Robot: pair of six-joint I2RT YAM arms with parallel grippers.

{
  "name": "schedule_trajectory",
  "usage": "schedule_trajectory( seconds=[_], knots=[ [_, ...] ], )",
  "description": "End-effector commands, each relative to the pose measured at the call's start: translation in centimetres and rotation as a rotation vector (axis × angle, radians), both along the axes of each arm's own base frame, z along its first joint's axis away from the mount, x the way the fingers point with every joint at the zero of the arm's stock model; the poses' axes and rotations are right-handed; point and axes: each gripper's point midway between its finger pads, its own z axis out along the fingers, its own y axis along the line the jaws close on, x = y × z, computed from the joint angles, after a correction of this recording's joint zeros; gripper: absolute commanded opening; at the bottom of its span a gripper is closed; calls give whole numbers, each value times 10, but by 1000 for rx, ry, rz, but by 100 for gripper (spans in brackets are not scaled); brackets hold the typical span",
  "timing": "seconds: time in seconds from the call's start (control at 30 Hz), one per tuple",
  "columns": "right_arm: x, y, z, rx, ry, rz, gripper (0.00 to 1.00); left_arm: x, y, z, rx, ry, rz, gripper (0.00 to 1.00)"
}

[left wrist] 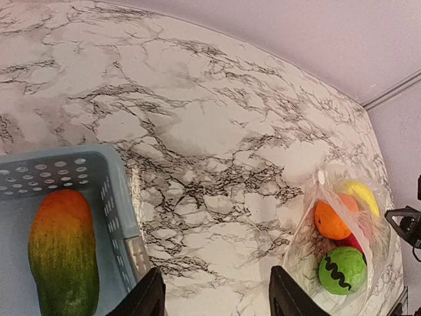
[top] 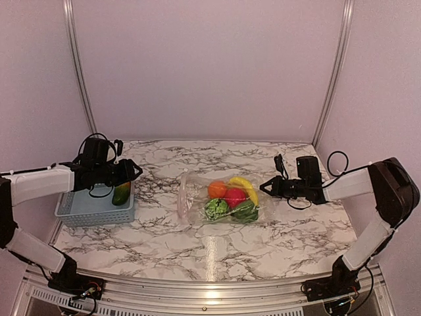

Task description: Open the zip-top bag and remove the fake food

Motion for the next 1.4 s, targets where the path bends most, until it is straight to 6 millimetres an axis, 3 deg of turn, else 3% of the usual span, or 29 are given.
schedule_trajectory(
  seconds=[0.0, 0.17, 0.43, 0.73, 1.0, 1.37],
  knots=[
    [0, -4, 5, -8, -10, 0, 0, -5, -47, -4, -30, 2, -132, 51],
    [-1, -6, 3, -16, -6, -4, 0, -12, -95, -9, -83, 9, -208, 44],
    [-6, -6, -6, -13, 12, -1, 0, -28, -154, -42, -104, 74, -339, 42],
    [-8, -6, -20, -16, 35, 5, 0, -46, -222, -59, -221, 92, -510, 42],
    [-10, -6, -30, -22, 54, 8, 0, -44, -252, -80, -248, 103, -563, 45],
    [-13, -6, -29, -14, 55, 6, 0, -81, -273, -56, -328, 38, -722, 64]
  ],
)
